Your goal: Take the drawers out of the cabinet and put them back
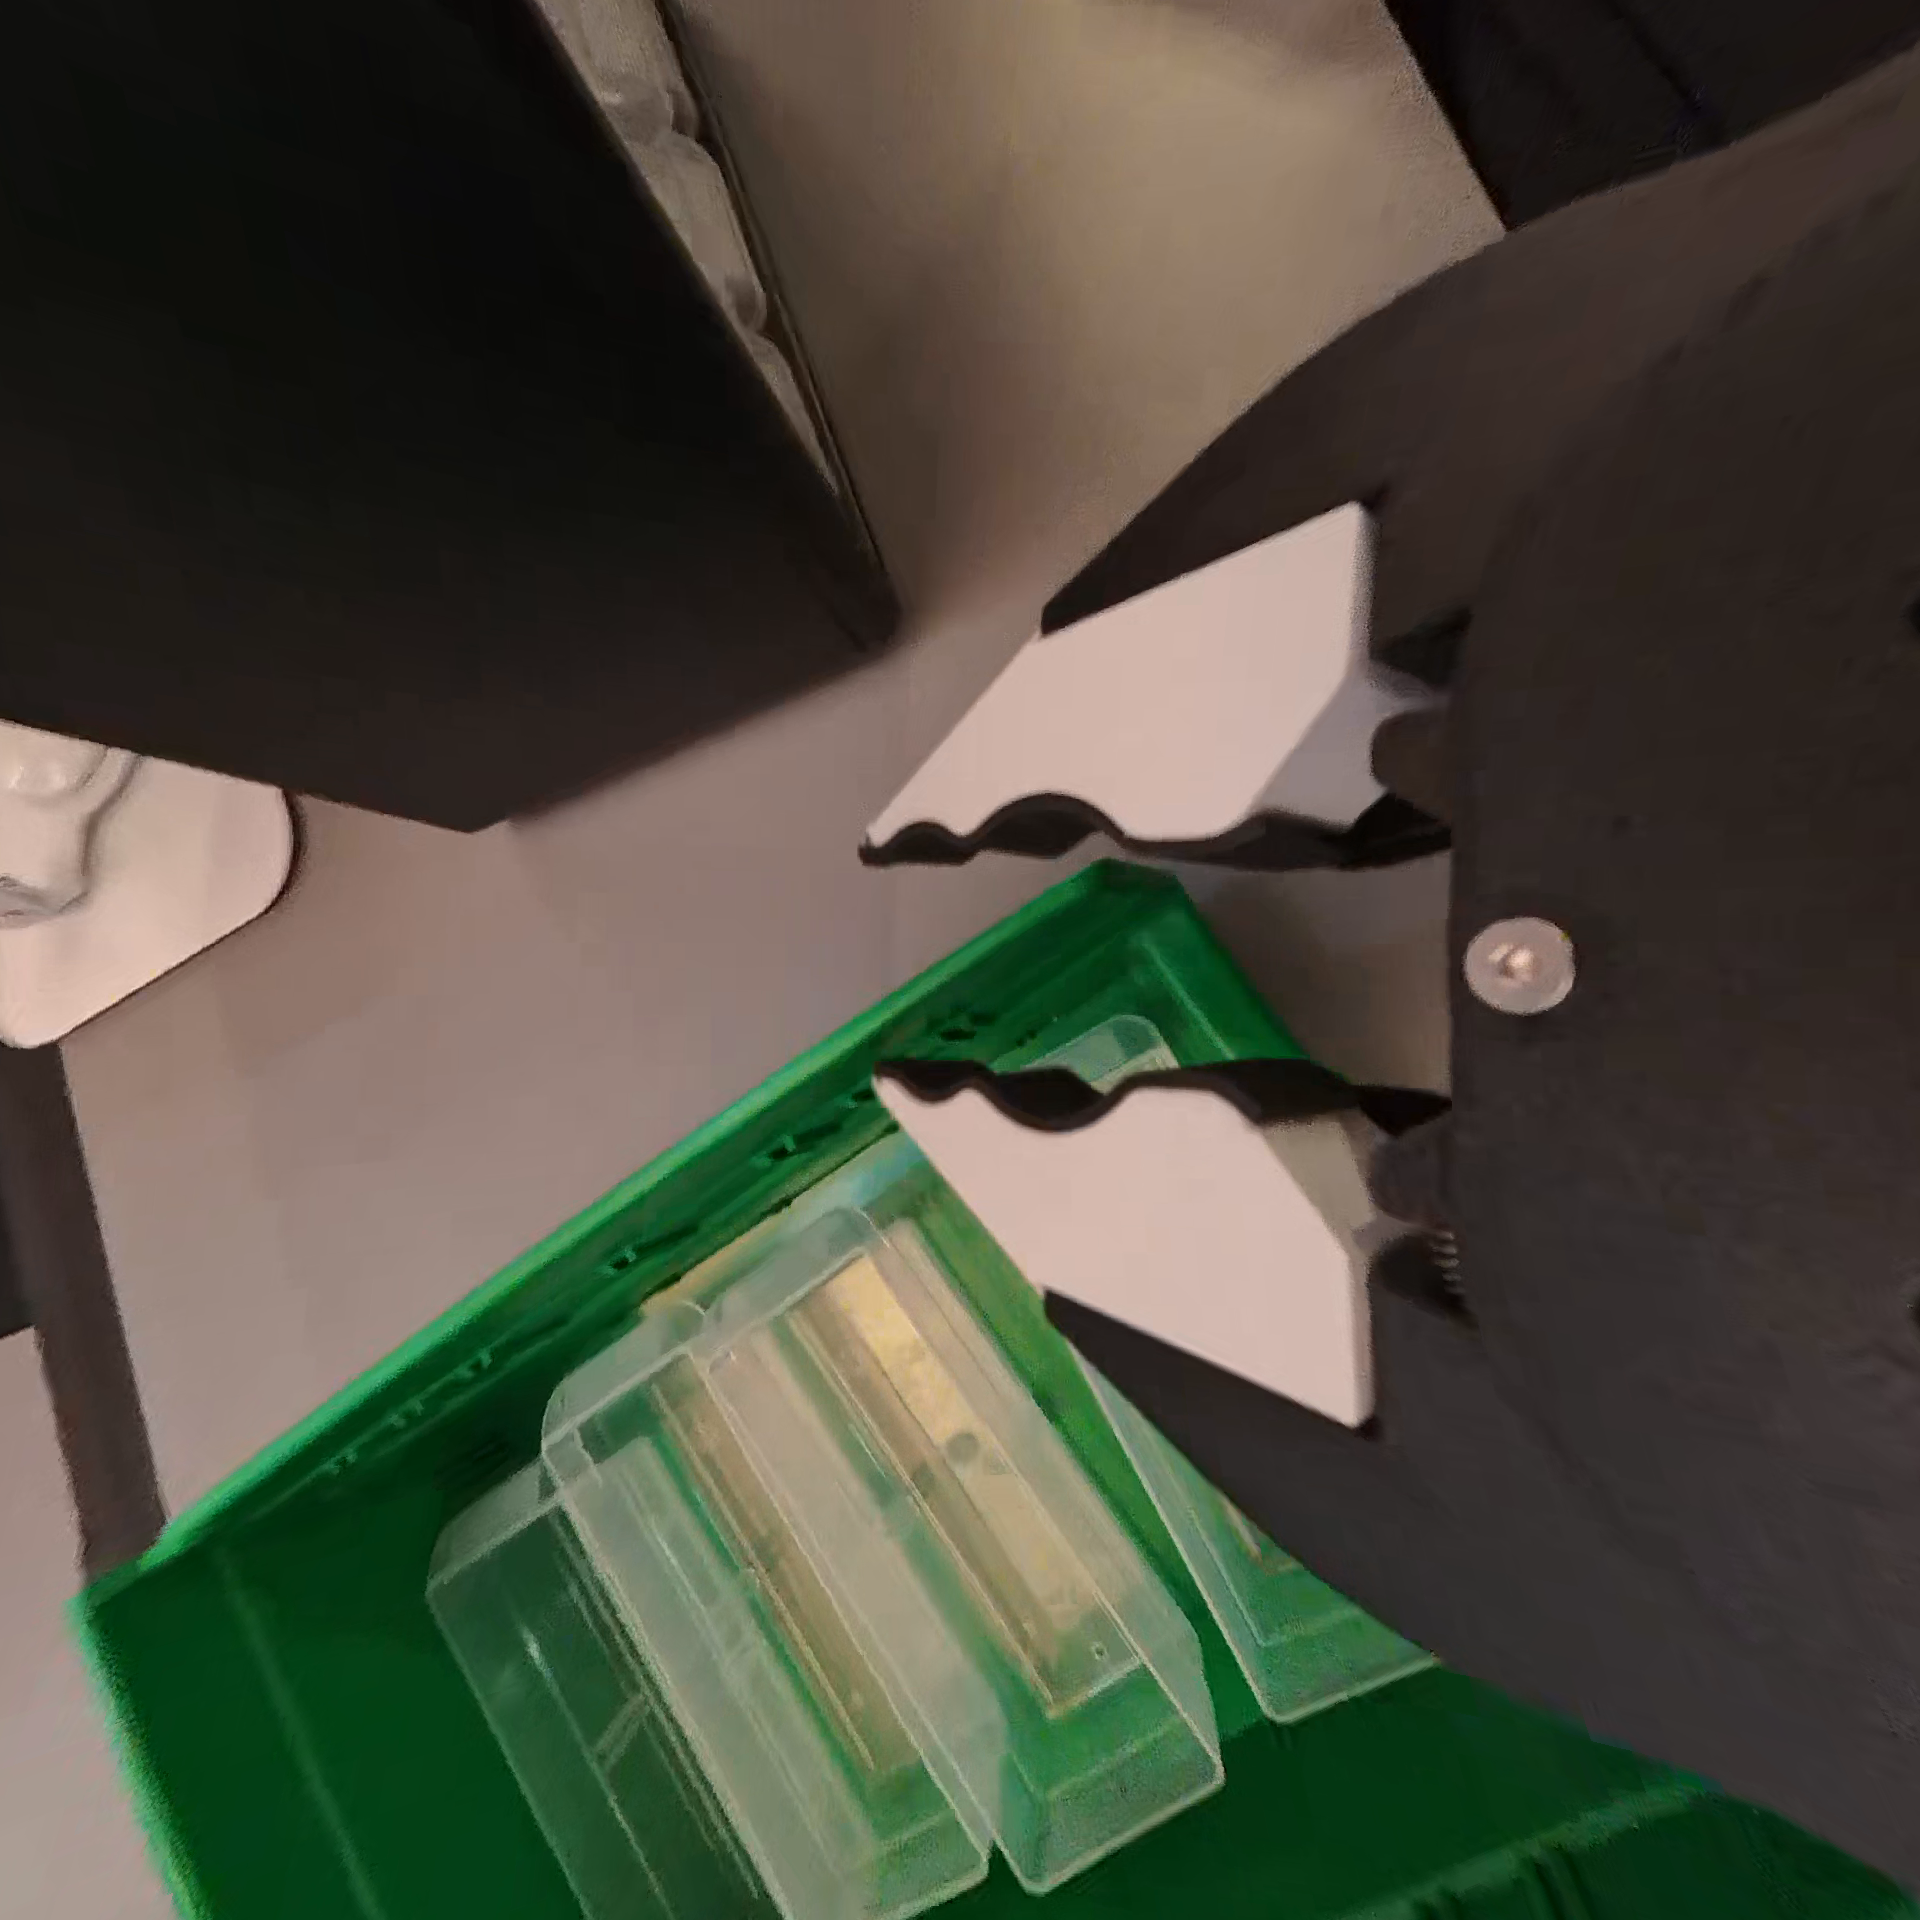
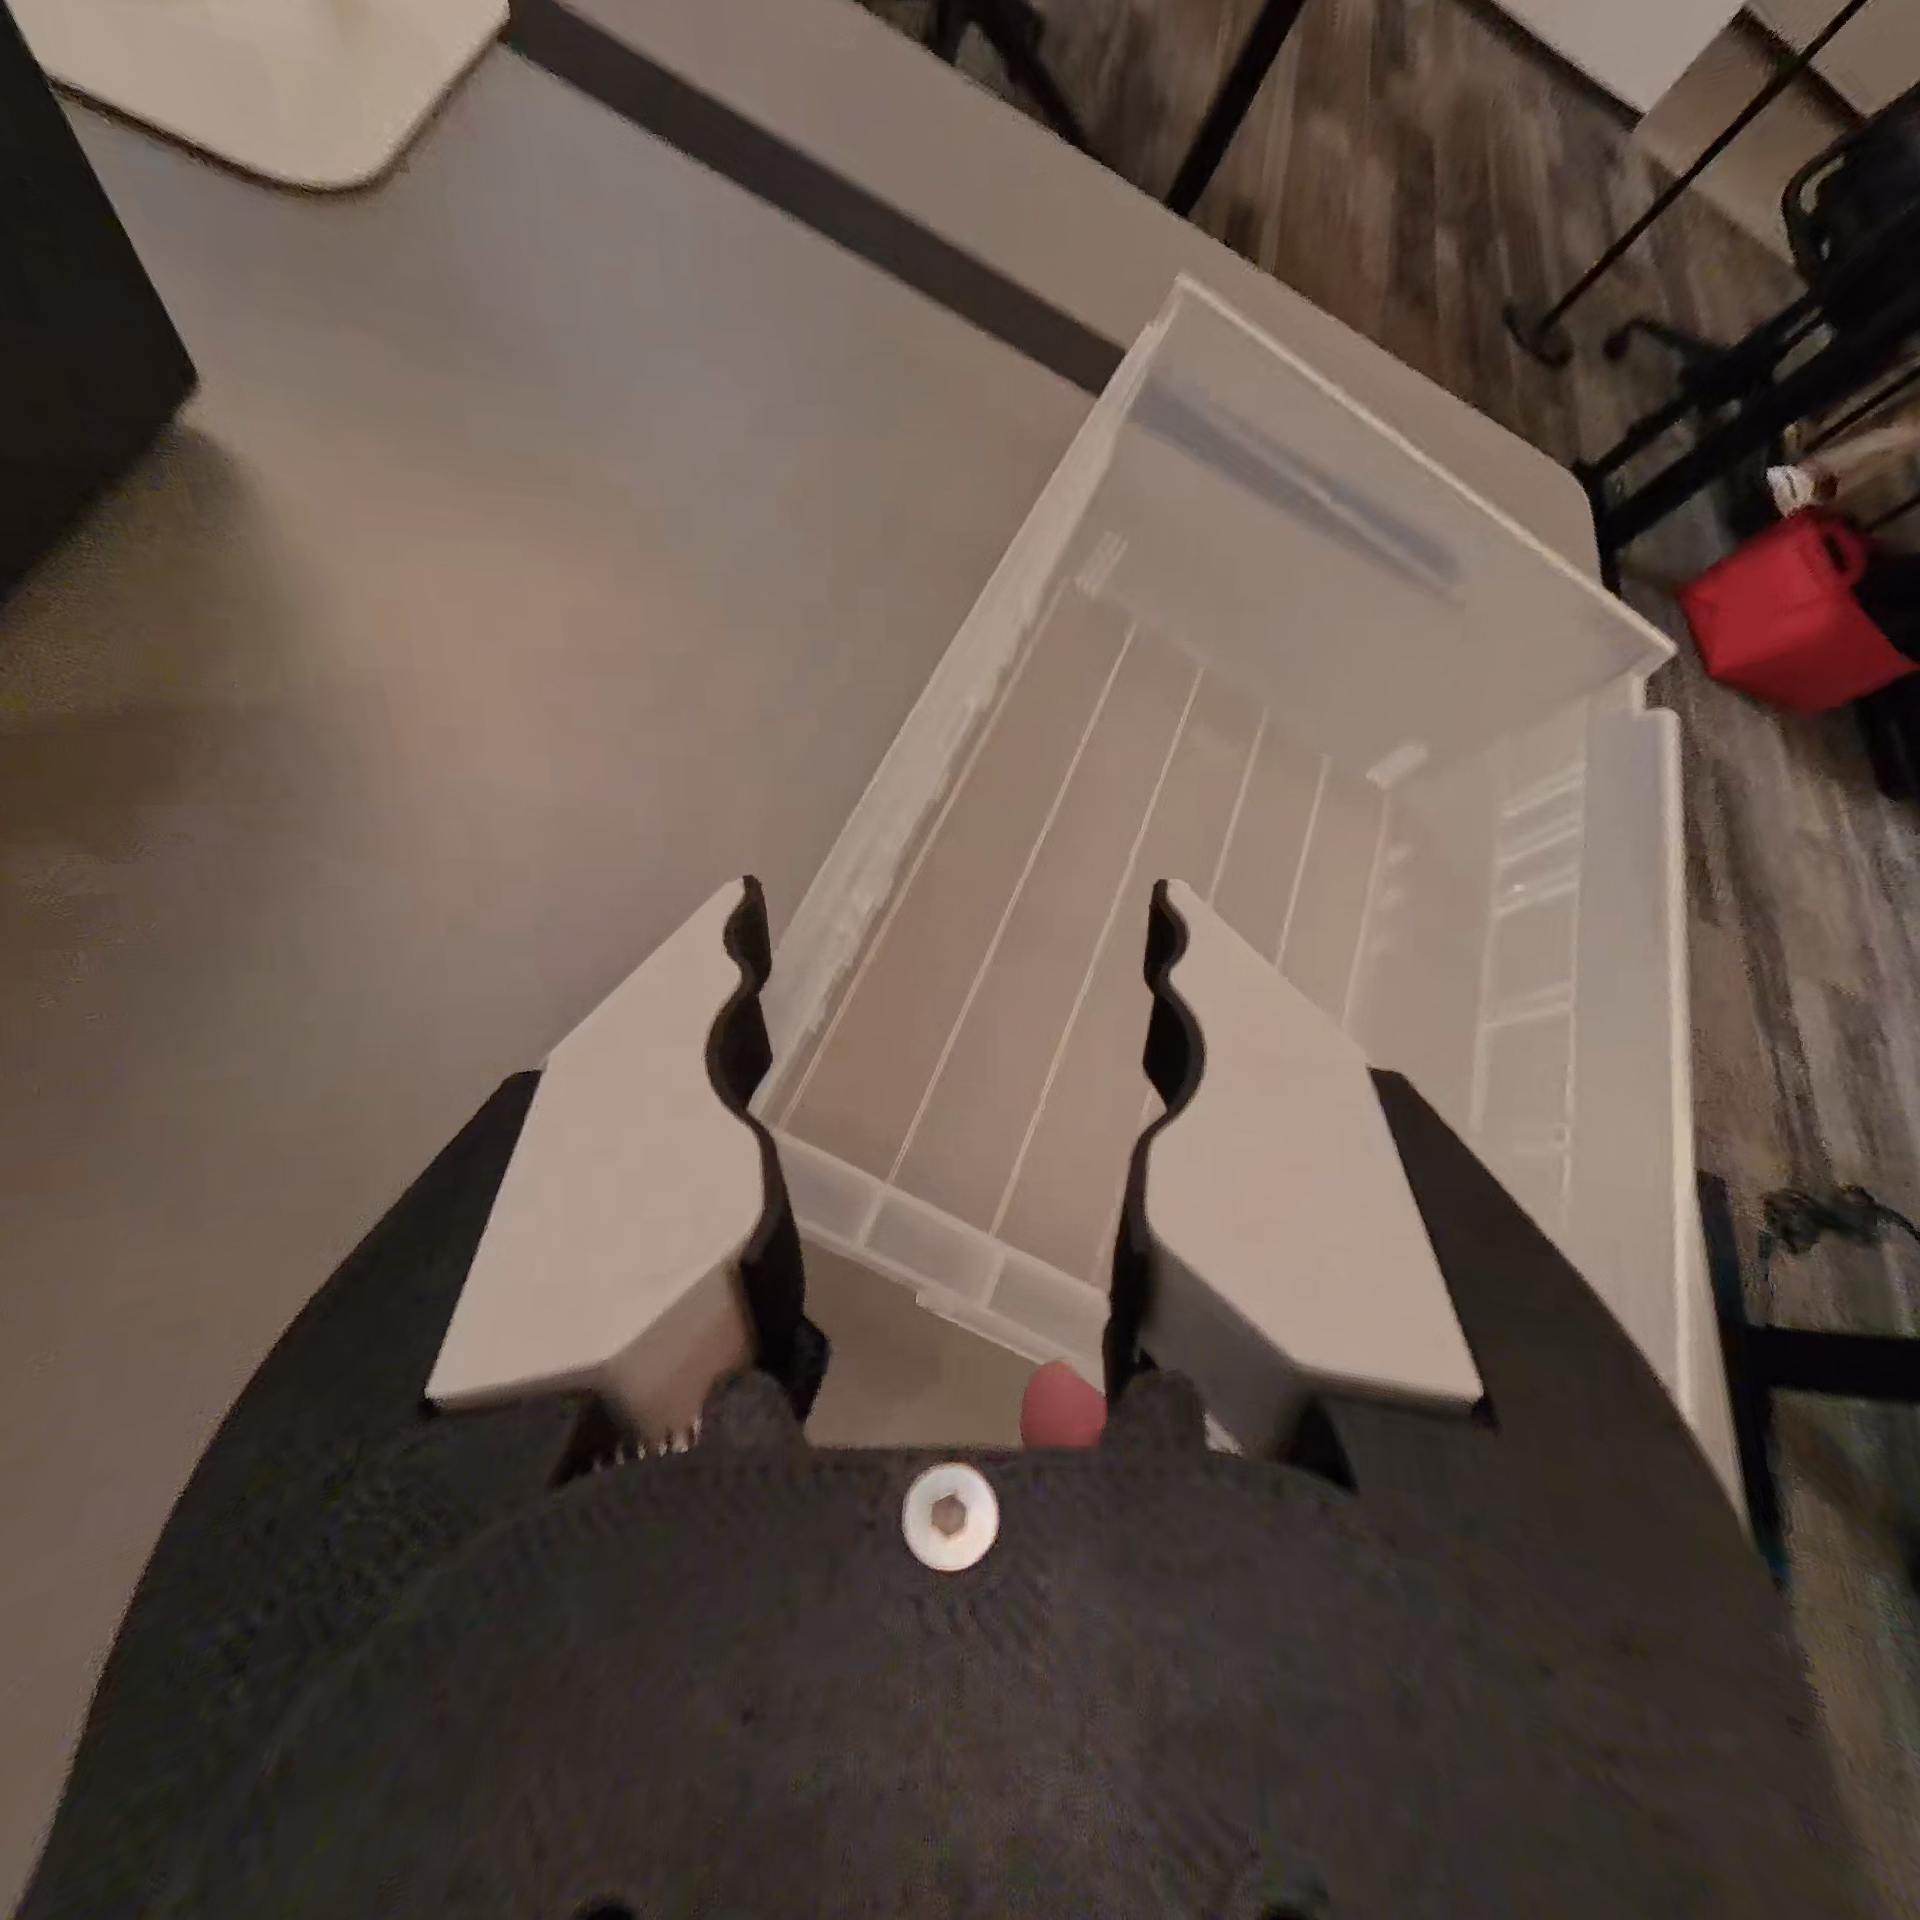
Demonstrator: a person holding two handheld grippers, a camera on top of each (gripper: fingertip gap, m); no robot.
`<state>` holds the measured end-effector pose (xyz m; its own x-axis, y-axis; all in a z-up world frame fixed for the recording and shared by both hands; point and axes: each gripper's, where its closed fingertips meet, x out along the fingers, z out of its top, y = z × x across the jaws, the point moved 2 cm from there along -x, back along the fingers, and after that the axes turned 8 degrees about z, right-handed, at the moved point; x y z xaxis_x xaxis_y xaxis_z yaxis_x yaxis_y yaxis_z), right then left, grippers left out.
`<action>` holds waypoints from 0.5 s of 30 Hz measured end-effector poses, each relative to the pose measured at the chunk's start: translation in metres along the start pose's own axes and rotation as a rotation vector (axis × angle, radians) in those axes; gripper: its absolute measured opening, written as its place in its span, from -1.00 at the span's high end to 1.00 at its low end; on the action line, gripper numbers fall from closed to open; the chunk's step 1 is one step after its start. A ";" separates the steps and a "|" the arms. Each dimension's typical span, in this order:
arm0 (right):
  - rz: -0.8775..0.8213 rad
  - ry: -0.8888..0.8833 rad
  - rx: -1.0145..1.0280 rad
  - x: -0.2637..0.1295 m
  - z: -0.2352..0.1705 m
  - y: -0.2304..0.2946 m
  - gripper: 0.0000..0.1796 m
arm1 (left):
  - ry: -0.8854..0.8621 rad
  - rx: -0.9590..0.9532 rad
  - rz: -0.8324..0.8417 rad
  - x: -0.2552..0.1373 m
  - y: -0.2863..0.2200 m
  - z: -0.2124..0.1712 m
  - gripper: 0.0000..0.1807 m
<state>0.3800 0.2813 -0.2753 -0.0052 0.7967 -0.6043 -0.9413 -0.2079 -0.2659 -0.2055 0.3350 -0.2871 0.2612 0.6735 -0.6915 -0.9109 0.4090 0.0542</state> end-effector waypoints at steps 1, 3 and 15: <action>0.010 -0.013 0.010 0.001 -0.001 0.001 0.25 | 0.026 0.025 0.012 0.004 0.001 -0.004 0.67; 0.039 -0.027 0.020 0.002 -0.001 0.004 0.34 | 0.025 0.060 0.030 0.004 0.005 -0.005 0.79; 0.243 0.026 0.086 0.004 -0.011 0.033 0.69 | 0.043 0.110 -0.053 -0.009 0.005 -0.018 0.80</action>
<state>0.3529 0.2715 -0.2947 -0.2272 0.7143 -0.6620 -0.9386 -0.3418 -0.0467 -0.2187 0.3199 -0.2937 0.2920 0.6229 -0.7257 -0.8549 0.5102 0.0940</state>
